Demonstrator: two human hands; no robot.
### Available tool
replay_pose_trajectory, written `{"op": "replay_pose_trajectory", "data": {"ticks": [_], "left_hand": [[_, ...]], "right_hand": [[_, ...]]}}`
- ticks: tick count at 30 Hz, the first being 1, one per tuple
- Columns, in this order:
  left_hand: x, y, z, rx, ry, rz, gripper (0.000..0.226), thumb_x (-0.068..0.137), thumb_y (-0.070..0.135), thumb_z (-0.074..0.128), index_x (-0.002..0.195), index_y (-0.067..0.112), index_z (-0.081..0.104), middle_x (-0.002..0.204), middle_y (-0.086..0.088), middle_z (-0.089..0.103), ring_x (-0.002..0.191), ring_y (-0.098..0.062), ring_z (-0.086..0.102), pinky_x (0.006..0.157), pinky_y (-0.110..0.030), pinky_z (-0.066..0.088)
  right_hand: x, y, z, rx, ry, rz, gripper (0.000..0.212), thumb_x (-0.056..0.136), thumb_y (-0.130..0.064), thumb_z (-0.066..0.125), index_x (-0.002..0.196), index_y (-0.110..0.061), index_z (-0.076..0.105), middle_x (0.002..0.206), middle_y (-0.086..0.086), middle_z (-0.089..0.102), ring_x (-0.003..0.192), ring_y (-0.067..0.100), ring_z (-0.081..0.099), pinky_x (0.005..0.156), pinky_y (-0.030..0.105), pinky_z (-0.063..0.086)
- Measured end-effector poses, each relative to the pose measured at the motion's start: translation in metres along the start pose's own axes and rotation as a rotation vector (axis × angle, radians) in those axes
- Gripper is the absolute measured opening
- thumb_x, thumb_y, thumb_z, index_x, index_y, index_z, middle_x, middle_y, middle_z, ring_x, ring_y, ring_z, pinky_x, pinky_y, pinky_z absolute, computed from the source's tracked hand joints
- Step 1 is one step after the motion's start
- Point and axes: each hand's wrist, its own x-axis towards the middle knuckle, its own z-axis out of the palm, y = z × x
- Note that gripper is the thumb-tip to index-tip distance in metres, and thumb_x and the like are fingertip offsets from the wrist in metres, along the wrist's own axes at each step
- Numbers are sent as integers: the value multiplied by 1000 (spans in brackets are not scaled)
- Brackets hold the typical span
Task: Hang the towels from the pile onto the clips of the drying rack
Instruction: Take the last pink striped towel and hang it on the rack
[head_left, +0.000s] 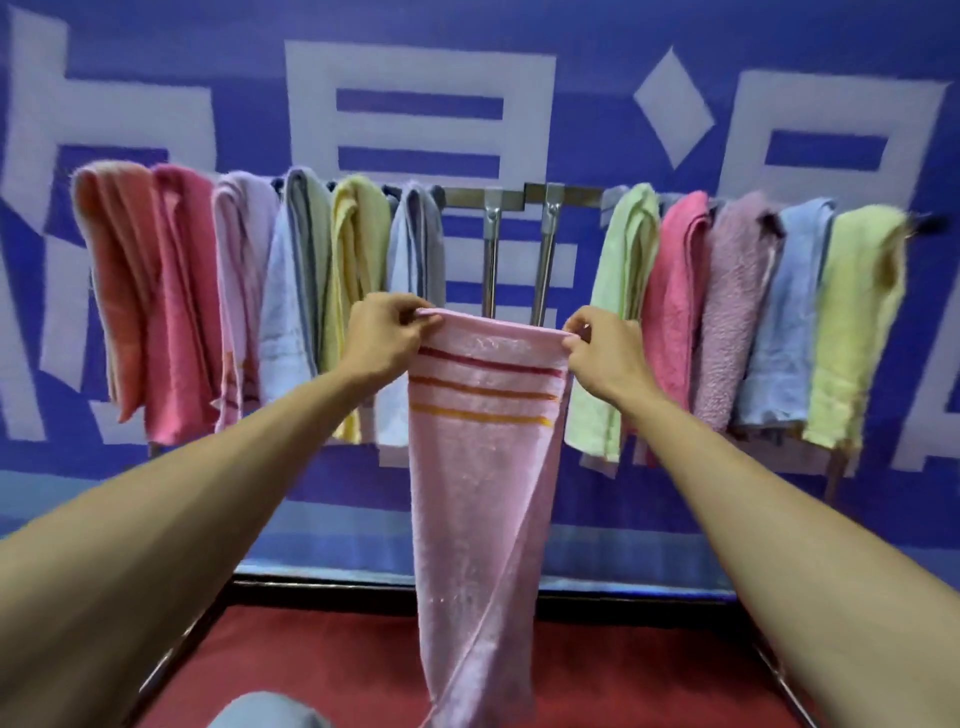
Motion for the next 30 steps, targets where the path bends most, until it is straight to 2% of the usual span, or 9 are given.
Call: {"op": "replay_pose_trajectory", "data": {"ticks": [3, 7, 10, 12, 14, 18, 20, 24, 30], "left_hand": [[23, 31, -25, -90, 103, 22, 12, 87, 15, 66, 91, 8, 75, 70, 2, 63, 55, 4, 47, 51, -6, 36], [27, 56, -26, -188, 210, -94, 12, 89, 20, 63, 89, 17, 75, 66, 9, 61, 58, 1, 48, 49, -8, 36], [28, 64, -21, -202, 241, -110, 14, 92, 21, 60, 90, 18, 74, 69, 7, 62, 61, -2, 51, 49, -10, 36], [30, 62, -22, -203, 222, -105, 13, 92, 21, 61, 93, 16, 74, 76, 2, 66, 67, -7, 55, 56, -17, 43], [31, 55, -20, -197, 192, -119, 15, 91, 23, 62, 96, 15, 74, 83, -1, 69, 74, -12, 59, 65, -26, 50], [20, 34, -2, -189, 140, -198, 16, 90, 25, 61, 89, 17, 74, 84, -1, 71, 75, -11, 58, 71, -28, 49], [11, 21, 10, -173, 70, -244, 18, 90, 23, 56, 85, 17, 72, 79, 1, 68, 72, -10, 56, 67, -27, 48], [-14, -9, 36, -170, -114, -307, 15, 91, 18, 56, 89, 16, 71, 77, 3, 65, 69, -7, 55, 58, -16, 45], [-72, -83, 94, -162, -248, -499, 18, 89, 15, 57, 76, 17, 70, 72, -3, 62, 67, -15, 53, 66, -33, 51]], "right_hand": [[19, -33, -33, 155, 208, -33, 12, 87, -9, 61, 92, -11, 71, 84, 1, 65, 80, 14, 56, 68, 16, 33], [18, -55, -50, 299, 391, -35, 16, 84, -6, 61, 90, -10, 75, 88, 3, 73, 79, 12, 60, 78, 26, 50], [15, -57, -52, 340, 447, -16, 15, 85, -6, 62, 90, -12, 75, 83, -1, 70, 75, 9, 58, 65, 9, 43], [17, -55, -54, 377, 410, -31, 14, 85, -4, 63, 91, -11, 74, 82, -2, 67, 73, 8, 58, 58, -1, 38], [20, -48, -55, 441, 334, -17, 13, 85, -1, 64, 92, -6, 73, 81, 1, 67, 69, 7, 57, 59, 1, 42], [14, -24, -43, 538, 87, 45, 10, 86, 1, 63, 90, -7, 69, 69, -1, 61, 59, 12, 55, 60, 33, 53], [10, -6, -29, 505, 7, 51, 9, 86, 0, 63, 87, -7, 69, 68, 0, 62, 57, 14, 55, 58, 37, 55], [-7, 40, 8, 462, -49, 168, 10, 85, -1, 63, 89, -4, 72, 72, 1, 66, 59, 14, 59, 50, 29, 55], [-65, 104, 83, 494, -216, 428, 28, 84, 0, 62, 65, -19, 68, 64, -2, 63, 56, 10, 56, 48, 23, 48]]}}
